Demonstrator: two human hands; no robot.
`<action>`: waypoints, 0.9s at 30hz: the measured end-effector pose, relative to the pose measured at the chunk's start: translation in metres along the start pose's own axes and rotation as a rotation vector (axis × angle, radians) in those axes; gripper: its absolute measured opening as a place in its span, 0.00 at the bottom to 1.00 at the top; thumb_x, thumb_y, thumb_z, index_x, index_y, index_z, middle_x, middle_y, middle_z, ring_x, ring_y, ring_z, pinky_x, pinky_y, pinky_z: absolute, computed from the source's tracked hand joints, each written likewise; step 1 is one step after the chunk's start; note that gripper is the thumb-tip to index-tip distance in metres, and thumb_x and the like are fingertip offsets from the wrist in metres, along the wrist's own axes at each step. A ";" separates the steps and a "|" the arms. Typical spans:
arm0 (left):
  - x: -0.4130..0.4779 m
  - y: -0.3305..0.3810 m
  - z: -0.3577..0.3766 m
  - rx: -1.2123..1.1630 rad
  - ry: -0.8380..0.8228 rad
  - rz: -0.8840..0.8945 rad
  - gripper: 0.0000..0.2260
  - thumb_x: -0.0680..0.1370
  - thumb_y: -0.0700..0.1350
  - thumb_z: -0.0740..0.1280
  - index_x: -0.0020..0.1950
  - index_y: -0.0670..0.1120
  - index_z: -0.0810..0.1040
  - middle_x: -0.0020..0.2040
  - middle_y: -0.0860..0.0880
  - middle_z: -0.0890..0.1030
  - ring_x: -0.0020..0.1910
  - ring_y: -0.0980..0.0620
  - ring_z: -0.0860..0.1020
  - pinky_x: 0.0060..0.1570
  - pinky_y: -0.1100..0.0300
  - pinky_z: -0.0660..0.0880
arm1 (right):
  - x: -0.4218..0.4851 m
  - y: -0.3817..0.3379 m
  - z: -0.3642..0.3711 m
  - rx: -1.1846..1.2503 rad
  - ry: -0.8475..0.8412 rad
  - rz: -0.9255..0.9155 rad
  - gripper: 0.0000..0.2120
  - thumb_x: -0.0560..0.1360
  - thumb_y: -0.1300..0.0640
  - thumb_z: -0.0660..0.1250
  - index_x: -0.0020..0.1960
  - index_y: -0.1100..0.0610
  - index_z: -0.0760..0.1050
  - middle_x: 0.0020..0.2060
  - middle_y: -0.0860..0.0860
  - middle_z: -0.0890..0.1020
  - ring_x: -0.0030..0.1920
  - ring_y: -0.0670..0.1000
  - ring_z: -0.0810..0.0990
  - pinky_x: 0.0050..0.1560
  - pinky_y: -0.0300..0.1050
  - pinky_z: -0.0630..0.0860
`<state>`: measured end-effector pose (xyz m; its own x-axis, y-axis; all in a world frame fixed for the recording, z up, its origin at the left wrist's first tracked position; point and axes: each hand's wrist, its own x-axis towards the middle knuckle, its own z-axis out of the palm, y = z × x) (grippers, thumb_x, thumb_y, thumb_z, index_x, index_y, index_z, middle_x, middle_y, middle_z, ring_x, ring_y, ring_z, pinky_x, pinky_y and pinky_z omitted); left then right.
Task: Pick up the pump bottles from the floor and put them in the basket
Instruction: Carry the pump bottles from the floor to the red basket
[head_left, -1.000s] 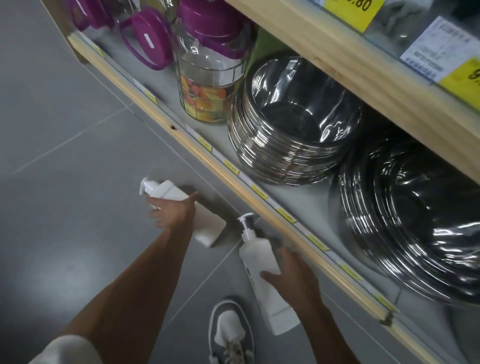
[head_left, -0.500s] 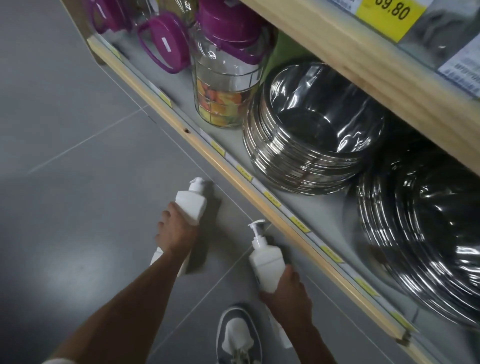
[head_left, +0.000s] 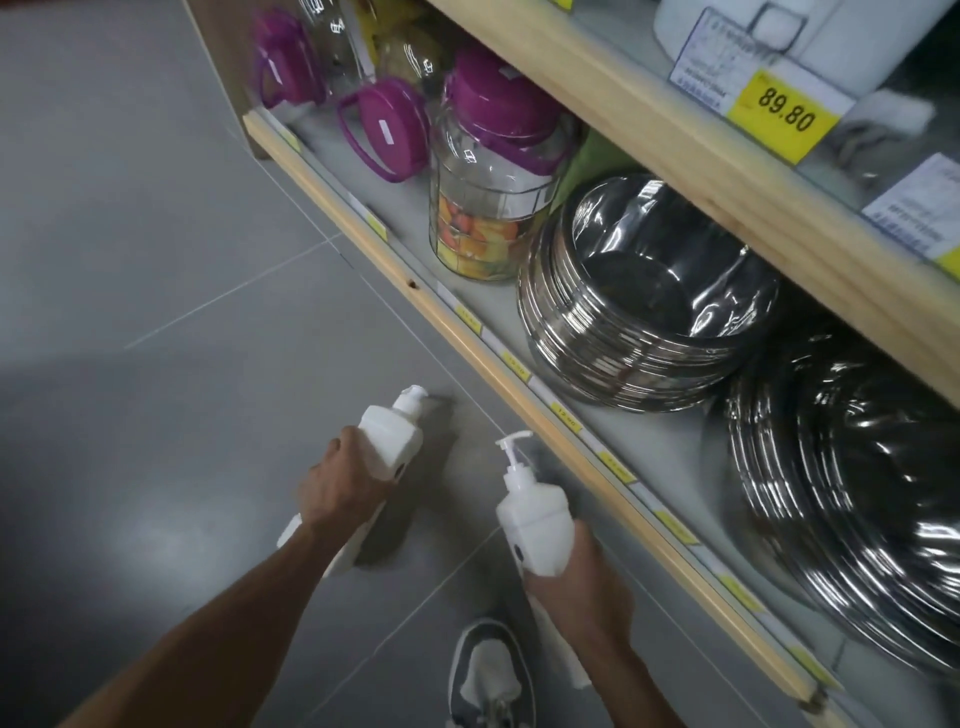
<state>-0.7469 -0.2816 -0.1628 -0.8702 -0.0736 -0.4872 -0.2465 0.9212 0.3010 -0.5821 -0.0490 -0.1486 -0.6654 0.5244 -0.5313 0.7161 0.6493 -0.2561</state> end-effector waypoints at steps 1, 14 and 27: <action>-0.008 0.001 -0.011 0.017 -0.008 0.006 0.31 0.70 0.59 0.75 0.66 0.48 0.65 0.62 0.46 0.78 0.57 0.38 0.79 0.51 0.50 0.73 | -0.004 -0.010 -0.009 -0.011 -0.004 -0.029 0.39 0.67 0.36 0.76 0.70 0.47 0.64 0.60 0.45 0.78 0.56 0.49 0.80 0.45 0.41 0.74; -0.187 0.062 -0.317 -0.127 0.136 -0.086 0.32 0.69 0.57 0.74 0.68 0.52 0.64 0.60 0.50 0.78 0.52 0.39 0.80 0.46 0.51 0.73 | -0.160 -0.183 -0.261 -0.028 0.012 -0.277 0.41 0.67 0.37 0.76 0.74 0.46 0.63 0.62 0.48 0.80 0.57 0.55 0.81 0.50 0.46 0.74; -0.456 0.094 -0.594 -0.297 0.248 -0.277 0.32 0.66 0.56 0.75 0.66 0.55 0.65 0.59 0.54 0.79 0.53 0.42 0.80 0.47 0.52 0.72 | -0.407 -0.292 -0.502 0.030 0.021 -0.378 0.35 0.63 0.36 0.77 0.63 0.48 0.67 0.52 0.47 0.81 0.47 0.53 0.82 0.44 0.46 0.75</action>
<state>-0.6265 -0.3879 0.5747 -0.8210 -0.4237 -0.3826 -0.5637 0.7074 0.4264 -0.6260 -0.1755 0.5483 -0.8877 0.2621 -0.3785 0.4249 0.7829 -0.4545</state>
